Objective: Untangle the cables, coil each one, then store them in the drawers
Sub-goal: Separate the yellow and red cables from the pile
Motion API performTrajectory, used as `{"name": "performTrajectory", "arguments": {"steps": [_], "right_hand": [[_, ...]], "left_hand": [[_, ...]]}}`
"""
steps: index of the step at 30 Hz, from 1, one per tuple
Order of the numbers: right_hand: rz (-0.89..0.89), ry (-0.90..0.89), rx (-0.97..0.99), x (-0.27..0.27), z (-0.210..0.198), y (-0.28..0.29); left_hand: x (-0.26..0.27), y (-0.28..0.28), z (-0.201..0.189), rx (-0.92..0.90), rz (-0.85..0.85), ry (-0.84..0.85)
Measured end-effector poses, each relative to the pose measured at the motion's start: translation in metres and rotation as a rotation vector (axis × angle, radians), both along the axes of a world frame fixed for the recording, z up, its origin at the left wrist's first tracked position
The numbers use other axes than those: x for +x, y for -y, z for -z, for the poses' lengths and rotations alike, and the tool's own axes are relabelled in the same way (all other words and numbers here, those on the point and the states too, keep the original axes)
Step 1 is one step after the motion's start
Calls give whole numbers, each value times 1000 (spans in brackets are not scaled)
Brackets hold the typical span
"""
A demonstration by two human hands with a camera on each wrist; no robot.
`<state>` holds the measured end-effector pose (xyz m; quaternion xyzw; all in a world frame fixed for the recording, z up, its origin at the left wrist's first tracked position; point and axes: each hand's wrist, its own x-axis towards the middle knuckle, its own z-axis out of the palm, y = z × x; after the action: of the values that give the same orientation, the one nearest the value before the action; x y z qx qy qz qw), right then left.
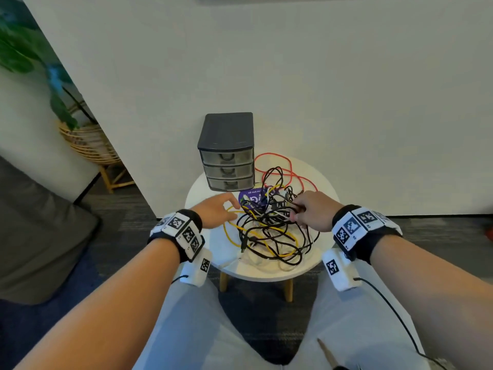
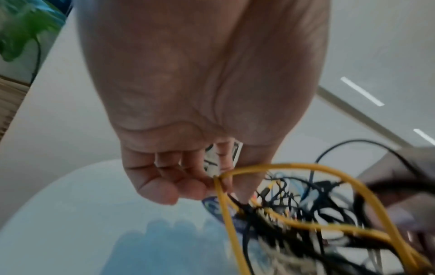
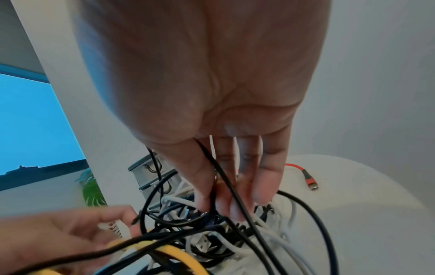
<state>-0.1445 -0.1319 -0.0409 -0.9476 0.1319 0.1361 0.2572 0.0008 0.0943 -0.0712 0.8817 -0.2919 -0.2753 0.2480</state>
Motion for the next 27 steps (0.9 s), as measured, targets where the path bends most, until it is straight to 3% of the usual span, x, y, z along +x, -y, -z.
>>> {"name": "performTrajectory", "arguments": {"steps": [5, 8, 10, 14, 18, 21, 22, 24, 27], "right_hand": [[-1, -41, -76, 4, 1, 2], [-41, -77, -113, 6, -1, 3], [-80, -93, -121, 5, -4, 4], [-86, -44, -111, -2, -18, 11], [-13, 146, 71, -9, -35, 9], [-91, 330, 160, -9, -55, -8], [-143, 300, 162, -9, -59, -13], [-271, 76, 115, -10, -61, -24], [-340, -165, -175, -6, -38, -32]], "left_hand": [[2, 0, -47, -390, -181, -137], [-3, 1, -71, -508, -172, -225], [-5, 4, -79, -451, -100, -180], [-4, 8, -77, -248, -23, 69], [-2, 11, -64, -58, 48, 192], [-6, 18, -56, 20, 128, 254], [-7, 20, -55, 31, 147, 281], [-6, 24, -55, 31, 163, 305], [-4, 25, -56, 46, 186, 305]]}}
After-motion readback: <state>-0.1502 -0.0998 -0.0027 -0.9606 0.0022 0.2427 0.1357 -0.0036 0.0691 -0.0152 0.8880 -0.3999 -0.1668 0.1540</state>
